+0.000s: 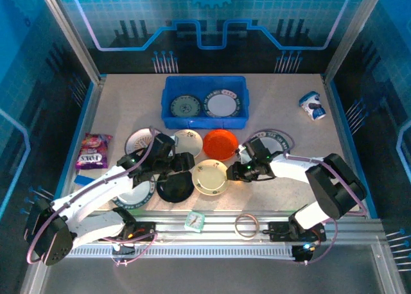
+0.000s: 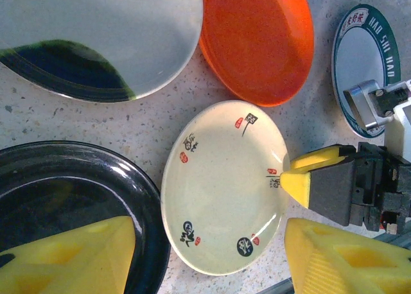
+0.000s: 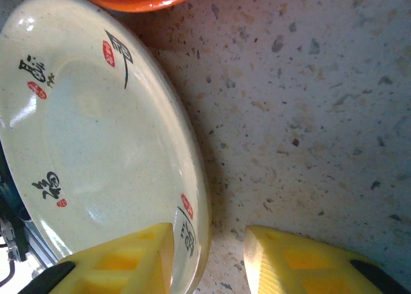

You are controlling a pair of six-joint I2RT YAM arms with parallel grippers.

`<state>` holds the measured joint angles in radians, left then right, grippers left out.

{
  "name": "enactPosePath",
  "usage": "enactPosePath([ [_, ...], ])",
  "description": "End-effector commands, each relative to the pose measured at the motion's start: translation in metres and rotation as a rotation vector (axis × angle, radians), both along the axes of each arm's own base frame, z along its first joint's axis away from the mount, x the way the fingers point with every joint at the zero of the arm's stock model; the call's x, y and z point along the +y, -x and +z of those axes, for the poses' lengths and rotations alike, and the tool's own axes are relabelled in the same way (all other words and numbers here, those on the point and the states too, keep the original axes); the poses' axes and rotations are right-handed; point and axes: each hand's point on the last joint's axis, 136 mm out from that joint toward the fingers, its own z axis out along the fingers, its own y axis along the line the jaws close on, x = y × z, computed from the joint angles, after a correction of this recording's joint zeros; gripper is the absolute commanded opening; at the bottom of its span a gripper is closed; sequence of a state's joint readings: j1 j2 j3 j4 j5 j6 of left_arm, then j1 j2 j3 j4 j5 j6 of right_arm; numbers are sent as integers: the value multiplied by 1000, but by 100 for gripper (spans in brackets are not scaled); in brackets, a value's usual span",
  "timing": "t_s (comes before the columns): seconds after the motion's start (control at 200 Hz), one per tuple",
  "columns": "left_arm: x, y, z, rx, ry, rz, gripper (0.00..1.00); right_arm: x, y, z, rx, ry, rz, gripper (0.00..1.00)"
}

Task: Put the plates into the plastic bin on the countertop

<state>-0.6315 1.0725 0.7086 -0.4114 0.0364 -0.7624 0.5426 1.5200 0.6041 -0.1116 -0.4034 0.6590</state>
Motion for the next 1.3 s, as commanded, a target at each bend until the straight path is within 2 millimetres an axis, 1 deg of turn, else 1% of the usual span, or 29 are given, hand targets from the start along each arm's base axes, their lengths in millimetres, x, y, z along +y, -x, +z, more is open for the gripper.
enactPosePath([
  [0.0,0,-2,-7,1,-1,23,64,13,4,-7,24,-47,20,34],
  [0.165,-2,-4,-8,0,3,22,64,17,1,-6,18,-72,11,31],
  [0.335,1,-3,-11,6,-15,29,64,20,-1,-7,27,-80,11,30],
  [0.43,3,-2,-12,8,-22,31,64,20,-1,-9,37,-74,9,27],
  [0.465,3,-2,-12,7,-20,32,64,20,-1,-7,41,-81,8,26],
  [0.555,3,-2,-12,6,-21,33,65,21,-3,3,13,-74,3,27],
  [0.615,4,-2,-13,9,-22,35,65,18,-5,3,0,-32,17,28],
  [0.695,3,-2,-15,12,-21,34,65,15,-5,1,7,-11,22,29],
  [0.895,3,-3,-16,7,-18,36,65,20,-3,-6,29,-29,21,29],
  [1.001,2,-3,-18,9,-20,35,65,19,-1,-9,37,-24,23,25],
  [1.136,2,-6,-18,2,-29,34,65,13,-1,-2,10,-6,14,18],
  [1.216,0,-9,-17,-3,-30,29,65,8,-1,6,-9,2,8,7],
  [1.251,-1,-11,-16,-6,-31,25,65,5,-1,10,-16,4,7,0],
  [1.296,-3,-13,-15,-7,-33,21,65,1,1,16,-23,10,5,0],
])
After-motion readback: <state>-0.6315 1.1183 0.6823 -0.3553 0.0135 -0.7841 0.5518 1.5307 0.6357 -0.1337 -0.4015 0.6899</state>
